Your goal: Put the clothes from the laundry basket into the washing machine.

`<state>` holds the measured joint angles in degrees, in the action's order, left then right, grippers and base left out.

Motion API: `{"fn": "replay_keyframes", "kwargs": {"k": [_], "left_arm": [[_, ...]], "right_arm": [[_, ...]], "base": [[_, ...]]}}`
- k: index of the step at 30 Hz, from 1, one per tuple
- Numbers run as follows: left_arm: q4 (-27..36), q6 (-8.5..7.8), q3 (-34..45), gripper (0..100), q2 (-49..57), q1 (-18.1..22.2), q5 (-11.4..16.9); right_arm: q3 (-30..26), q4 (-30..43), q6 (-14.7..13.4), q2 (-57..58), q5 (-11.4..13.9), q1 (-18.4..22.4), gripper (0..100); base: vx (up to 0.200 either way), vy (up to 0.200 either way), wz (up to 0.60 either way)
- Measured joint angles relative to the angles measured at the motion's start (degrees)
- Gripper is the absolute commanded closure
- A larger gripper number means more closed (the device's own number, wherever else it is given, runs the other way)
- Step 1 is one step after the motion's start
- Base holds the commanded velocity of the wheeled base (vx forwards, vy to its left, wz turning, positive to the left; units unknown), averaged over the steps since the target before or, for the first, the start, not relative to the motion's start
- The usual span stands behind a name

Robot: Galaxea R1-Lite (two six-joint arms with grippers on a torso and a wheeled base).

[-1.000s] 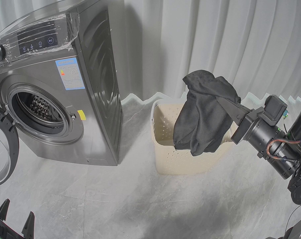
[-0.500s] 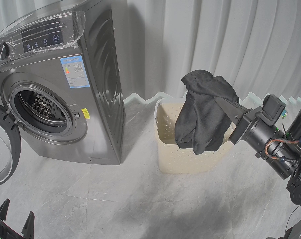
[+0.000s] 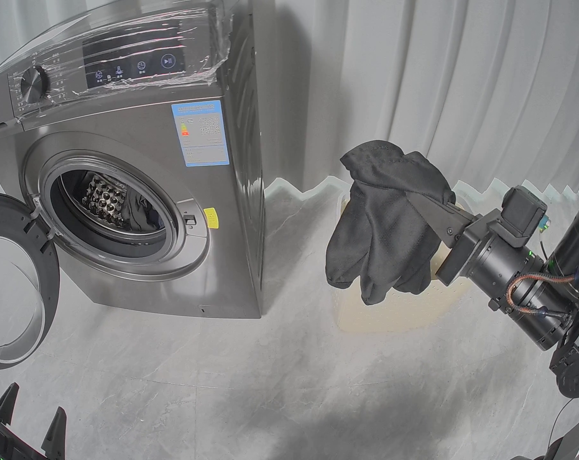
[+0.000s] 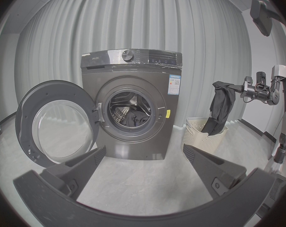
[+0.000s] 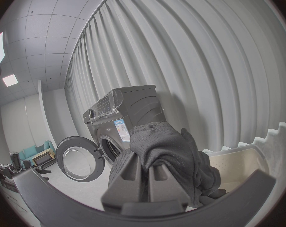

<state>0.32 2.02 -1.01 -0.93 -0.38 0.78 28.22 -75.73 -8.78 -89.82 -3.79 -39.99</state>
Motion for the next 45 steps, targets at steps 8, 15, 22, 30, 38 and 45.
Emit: {"fn": "replay_keyframes", "kwargs": {"k": [8,15,22,30,38,45], "left_arm": [[0.01,-0.04,0.00,0,0.00,-0.04,0.00],[0.01,0.05,0.00,0,0.00,-0.04,0.00],[0.01,-0.02,0.00,0,0.00,-0.06,0.00],[0.01,-0.02,0.00,0,0.00,-0.09,0.01],[0.04,0.07,0.00,0,-0.01,-0.04,0.00],[0.04,0.07,0.00,0,0.00,-0.06,0.01]], "right_arm": [[0.17,-1.10,0.05,0.00,0.23,-1.35,100],[1.12,-1.76,0.07,0.00,-0.04,-1.35,100],[2.01,-1.60,0.24,0.00,-0.37,-0.33,100],[2.29,-0.80,0.49,-0.01,-3.10,0.72,100],[1.85,-0.88,0.51,-0.09,-3.10,0.77,100],[1.68,-0.83,0.52,-0.17,-3.12,0.68,100]], "base": [[0.000,0.200,0.00],[0.000,0.086,0.00],[-0.143,0.000,0.00],[-0.200,0.000,0.00],[-0.050,0.000,0.00],[0.000,0.200,0.00]]}}
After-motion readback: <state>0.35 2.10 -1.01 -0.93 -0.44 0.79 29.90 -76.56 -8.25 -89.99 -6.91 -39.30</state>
